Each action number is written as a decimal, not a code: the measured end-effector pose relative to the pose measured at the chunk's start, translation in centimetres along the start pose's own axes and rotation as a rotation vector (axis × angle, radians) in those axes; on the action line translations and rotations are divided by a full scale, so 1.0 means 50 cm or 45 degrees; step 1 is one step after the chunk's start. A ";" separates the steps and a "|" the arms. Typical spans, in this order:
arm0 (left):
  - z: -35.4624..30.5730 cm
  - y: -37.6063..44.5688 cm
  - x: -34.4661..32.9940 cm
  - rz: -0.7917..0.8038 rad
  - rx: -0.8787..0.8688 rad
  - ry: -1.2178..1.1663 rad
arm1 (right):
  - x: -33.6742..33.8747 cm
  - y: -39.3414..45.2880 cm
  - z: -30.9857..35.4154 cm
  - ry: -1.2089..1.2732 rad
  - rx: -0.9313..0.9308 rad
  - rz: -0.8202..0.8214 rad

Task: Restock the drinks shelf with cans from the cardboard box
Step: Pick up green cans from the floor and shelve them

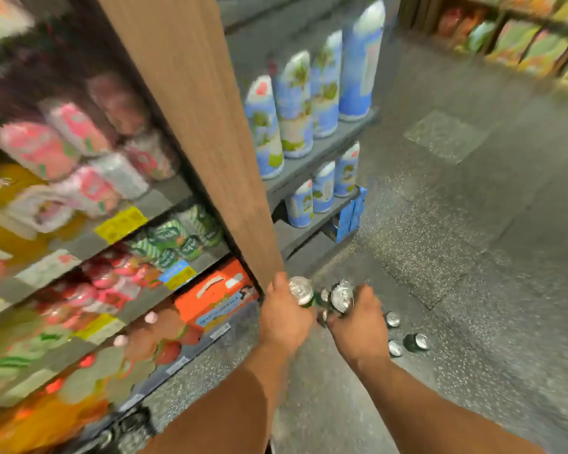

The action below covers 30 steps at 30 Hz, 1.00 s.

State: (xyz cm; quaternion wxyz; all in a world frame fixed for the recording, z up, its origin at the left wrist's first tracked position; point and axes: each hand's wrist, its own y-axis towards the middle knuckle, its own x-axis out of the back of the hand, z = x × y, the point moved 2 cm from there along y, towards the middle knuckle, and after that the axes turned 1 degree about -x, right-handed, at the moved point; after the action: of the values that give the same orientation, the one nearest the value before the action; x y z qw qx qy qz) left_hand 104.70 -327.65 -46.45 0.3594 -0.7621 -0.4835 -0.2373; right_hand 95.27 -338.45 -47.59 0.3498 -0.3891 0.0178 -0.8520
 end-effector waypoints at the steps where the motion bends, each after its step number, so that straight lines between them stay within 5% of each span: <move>1: -0.038 -0.023 0.057 -0.057 -0.017 -0.033 | 0.044 -0.022 0.057 0.014 0.069 -0.016; 12: -0.370 -0.300 0.678 -0.799 -0.157 -0.261 | 0.399 -0.277 0.647 0.256 0.771 0.035; 18: -0.451 -0.422 0.894 -1.104 -0.230 -0.341 | 0.509 -0.405 0.854 0.415 0.998 0.073; 30: -0.523 -0.471 1.179 -1.252 -0.380 -0.440 | 0.571 -0.518 1.141 0.493 1.280 0.044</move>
State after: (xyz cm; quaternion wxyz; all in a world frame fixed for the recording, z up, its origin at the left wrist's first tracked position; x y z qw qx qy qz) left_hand 107.72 -308.14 19.29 0.0093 -0.5168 -0.7961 -0.3149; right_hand 105.81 -322.51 18.57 0.4970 -0.0093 -0.3218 -0.8058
